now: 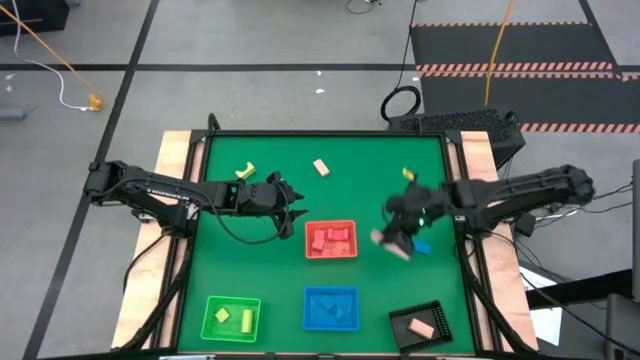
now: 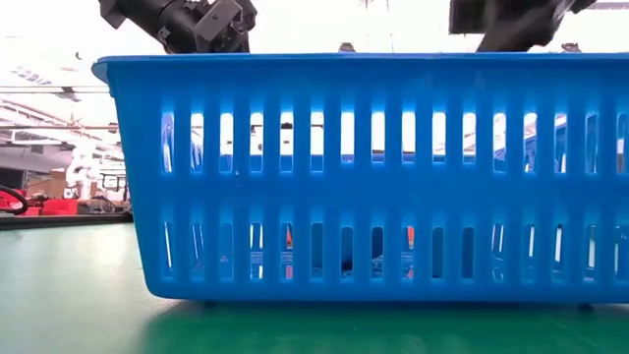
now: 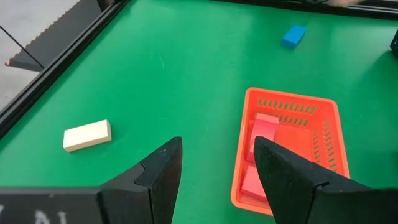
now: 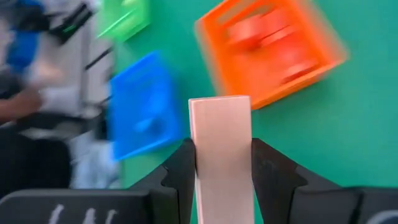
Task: Sort & place blocks by color
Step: Put the right brown block into the black bin, then put the blue block into the blue bin, then put the green block into the green bin
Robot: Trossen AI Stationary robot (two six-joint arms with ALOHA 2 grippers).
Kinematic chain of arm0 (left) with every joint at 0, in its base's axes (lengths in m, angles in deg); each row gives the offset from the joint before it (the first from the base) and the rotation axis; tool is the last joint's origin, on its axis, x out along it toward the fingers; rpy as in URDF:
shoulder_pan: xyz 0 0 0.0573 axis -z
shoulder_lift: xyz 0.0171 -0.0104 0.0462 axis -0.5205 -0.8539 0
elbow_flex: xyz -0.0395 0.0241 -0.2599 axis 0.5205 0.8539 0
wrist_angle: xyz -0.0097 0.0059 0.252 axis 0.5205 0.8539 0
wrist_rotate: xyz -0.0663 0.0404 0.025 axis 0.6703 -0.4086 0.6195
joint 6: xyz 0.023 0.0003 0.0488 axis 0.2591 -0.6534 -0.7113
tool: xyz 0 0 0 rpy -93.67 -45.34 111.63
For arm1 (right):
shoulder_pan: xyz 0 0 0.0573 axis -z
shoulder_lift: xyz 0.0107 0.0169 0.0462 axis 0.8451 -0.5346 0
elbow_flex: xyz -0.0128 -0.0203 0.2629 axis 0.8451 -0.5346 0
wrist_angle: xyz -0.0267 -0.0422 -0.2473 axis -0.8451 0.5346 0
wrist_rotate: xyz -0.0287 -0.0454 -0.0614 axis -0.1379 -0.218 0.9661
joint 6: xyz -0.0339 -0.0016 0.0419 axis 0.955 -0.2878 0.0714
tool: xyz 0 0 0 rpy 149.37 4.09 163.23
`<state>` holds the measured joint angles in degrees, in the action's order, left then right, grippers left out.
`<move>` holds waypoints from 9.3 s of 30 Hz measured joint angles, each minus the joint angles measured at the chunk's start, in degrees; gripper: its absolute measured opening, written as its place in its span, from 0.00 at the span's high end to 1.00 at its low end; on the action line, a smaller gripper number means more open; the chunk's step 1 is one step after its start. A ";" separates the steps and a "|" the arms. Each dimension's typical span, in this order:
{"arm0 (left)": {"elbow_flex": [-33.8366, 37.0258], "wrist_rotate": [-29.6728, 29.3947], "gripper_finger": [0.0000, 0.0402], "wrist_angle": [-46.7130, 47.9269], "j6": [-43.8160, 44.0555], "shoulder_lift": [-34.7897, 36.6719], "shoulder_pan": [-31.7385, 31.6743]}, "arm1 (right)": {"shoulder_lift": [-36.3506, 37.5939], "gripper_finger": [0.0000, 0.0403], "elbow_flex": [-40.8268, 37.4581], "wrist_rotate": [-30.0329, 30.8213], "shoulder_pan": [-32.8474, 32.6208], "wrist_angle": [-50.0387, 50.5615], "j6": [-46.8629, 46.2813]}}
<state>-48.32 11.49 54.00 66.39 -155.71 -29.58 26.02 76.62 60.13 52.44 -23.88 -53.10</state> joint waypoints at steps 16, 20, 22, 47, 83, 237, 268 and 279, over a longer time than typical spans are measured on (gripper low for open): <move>0.00 0.00 0.50 2.93 1.44 0.00 0.02 | -6.74 0.72 0.09 1.57 -29.28 -11.26 -39.07; 0.00 0.00 0.50 3.83 2.95 0.02 0.02 | -10.55 0.72 0.09 1.76 -32.30 -11.08 -44.11; 0.00 0.00 0.50 4.14 3.31 0.00 0.02 | -12.17 0.72 0.09 1.66 -33.77 -11.16 -46.07; 0.00 0.02 0.50 7.80 5.84 0.01 0.22 | -16.62 0.46 0.07 3.15 -39.51 -14.35 -57.85; 0.00 0.02 0.50 7.96 4.98 0.02 0.17 | -13.91 0.35 -5.46 15.17 -15.18 25.78 -19.36; -0.13 13.63 0.65 -43.84 25.08 -30.01 26.79 | -41.71 0.43 11.19 55.45 -39.02 -48.85 -10.30; -0.13 -5.88 0.44 39.21 14.58 8.57 -13.88 | -20.47 0.43 11.15 45.86 -14.26 -5.70 -4.21; -0.09 -3.08 0.44 37.95 4.94 0.29 -37.41 | -20.53 0.43 5.16 37.55 -10.67 -8.68 -4.48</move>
<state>-48.41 8.41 91.94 71.33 -155.42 -66.99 5.48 81.78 97.68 41.77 -32.56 -57.58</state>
